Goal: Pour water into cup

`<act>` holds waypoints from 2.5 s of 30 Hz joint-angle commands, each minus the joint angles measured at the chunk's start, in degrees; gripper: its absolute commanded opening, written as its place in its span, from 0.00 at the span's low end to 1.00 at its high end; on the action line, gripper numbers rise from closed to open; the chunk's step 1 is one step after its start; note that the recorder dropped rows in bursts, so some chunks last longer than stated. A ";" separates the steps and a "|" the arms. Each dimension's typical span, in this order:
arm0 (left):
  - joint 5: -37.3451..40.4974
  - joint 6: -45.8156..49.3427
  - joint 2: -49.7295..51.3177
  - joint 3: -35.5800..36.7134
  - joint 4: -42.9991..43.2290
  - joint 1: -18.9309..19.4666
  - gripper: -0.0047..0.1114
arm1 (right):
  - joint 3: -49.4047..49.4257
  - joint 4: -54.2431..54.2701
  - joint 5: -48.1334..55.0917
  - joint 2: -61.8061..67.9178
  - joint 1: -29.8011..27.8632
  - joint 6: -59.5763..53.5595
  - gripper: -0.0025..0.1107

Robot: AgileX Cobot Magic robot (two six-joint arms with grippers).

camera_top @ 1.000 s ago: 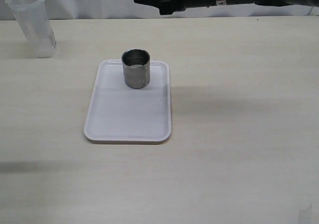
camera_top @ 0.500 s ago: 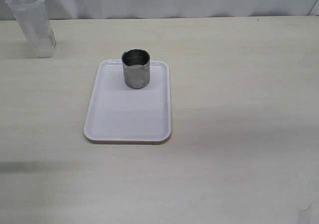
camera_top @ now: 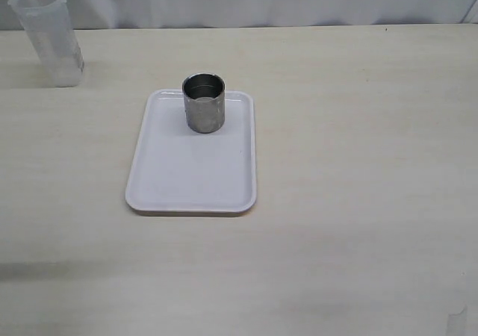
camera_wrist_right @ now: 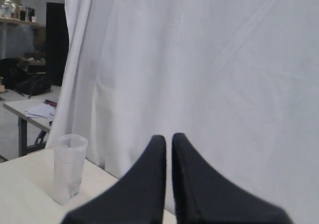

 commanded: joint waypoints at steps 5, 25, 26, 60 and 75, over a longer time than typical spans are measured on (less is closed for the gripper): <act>-0.29 -3.45 -12.55 4.92 -0.58 0.01 0.77 | 0.59 0.46 0.72 -2.08 -0.28 0.32 0.06; -0.39 -4.09 -15.63 5.66 1.29 0.01 0.77 | 0.59 0.46 0.50 -2.09 -0.28 0.32 0.06; -0.39 -4.09 -15.63 5.66 1.29 0.01 0.77 | 0.59 0.46 0.50 -2.09 -0.28 0.32 0.06; 9.39 11.94 -19.94 5.66 -9.77 0.01 0.04 | 0.59 0.46 0.50 -2.09 -0.28 0.32 0.06; 13.03 20.00 -23.59 5.77 -18.89 0.01 0.04 | 0.59 0.46 0.50 -2.09 -0.28 0.32 0.06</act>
